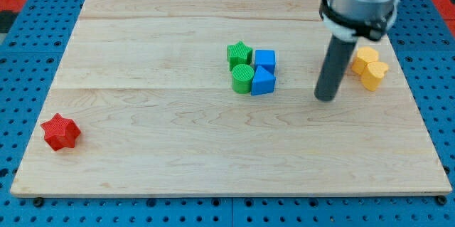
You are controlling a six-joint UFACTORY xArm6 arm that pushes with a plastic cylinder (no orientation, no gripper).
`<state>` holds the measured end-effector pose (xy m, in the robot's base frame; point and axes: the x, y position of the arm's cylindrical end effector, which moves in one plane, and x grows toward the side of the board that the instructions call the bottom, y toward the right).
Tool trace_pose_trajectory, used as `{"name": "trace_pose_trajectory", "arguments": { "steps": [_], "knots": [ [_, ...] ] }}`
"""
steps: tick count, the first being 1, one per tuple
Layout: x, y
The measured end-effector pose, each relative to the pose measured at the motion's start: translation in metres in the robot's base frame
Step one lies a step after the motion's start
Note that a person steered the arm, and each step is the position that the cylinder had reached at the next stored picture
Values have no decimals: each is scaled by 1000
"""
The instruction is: Move the red star to the bottom center
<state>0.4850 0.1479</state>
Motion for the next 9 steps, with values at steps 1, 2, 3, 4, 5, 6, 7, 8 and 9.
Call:
{"name": "trace_pose_trajectory", "arguments": {
  "steps": [1,2,3,4,5,6,7,8,9],
  "knots": [
    [43,-36],
    [60,-112],
    [77,-198],
    [105,-282],
    [134,-358],
    [125,-452],
    [125,-452],
    [114,-452],
    [80,-453]
  ]
}}
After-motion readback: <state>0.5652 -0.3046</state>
